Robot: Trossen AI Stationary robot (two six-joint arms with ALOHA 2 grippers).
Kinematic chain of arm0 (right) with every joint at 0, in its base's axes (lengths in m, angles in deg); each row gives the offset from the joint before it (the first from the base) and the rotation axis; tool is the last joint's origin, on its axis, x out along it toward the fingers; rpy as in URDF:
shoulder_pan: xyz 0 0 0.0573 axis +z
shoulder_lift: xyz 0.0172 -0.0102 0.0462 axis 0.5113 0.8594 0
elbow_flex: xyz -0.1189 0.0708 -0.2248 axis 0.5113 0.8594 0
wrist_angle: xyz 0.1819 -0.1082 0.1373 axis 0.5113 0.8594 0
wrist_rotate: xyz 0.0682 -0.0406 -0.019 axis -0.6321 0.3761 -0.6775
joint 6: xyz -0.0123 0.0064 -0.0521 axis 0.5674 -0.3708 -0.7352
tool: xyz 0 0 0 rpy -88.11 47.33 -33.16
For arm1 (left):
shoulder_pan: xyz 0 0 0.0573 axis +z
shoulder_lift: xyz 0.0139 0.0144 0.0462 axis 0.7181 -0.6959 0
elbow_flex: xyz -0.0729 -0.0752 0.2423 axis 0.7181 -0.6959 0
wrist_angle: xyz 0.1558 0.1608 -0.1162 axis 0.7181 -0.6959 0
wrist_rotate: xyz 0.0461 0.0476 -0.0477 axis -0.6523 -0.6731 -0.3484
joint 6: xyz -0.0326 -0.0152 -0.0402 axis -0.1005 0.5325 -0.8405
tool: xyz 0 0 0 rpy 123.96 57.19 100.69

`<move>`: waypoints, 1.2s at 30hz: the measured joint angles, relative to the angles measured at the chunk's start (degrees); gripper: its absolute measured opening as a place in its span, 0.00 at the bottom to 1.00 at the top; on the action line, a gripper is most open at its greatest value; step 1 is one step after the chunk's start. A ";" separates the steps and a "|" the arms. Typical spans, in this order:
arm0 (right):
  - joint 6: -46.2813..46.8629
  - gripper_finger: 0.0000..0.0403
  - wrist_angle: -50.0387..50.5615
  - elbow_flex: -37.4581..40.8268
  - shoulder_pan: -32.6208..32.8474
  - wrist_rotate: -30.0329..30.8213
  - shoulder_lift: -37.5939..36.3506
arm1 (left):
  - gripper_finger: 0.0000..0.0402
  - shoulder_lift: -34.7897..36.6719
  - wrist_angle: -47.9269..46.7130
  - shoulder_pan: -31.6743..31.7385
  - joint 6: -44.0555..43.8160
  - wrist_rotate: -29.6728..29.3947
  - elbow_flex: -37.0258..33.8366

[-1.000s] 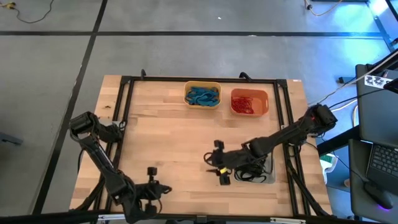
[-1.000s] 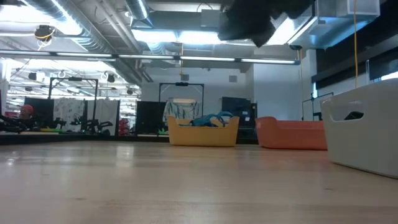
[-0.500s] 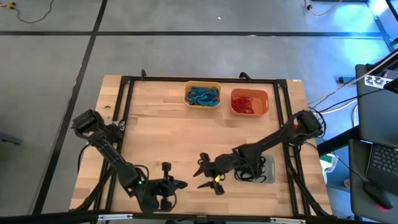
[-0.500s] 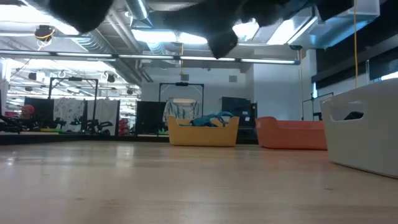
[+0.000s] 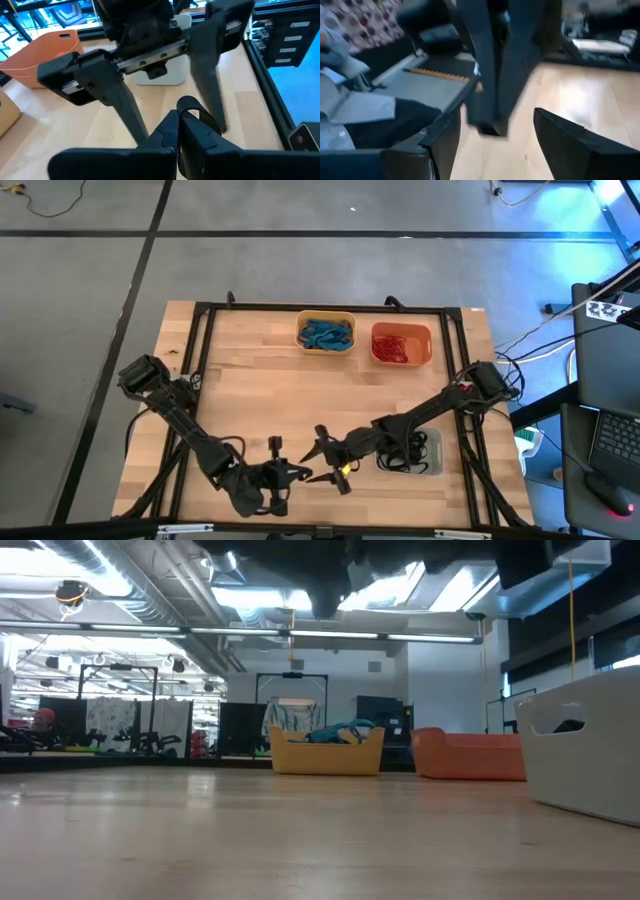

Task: Sort rubber bands into baskets
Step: Put the black rubber band into the white bin

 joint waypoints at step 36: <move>-4.53 0.02 0.78 -0.02 0.37 2.52 -1.08 | 0.32 6.56 -9.93 -2.38 -2.22 7.64 0.02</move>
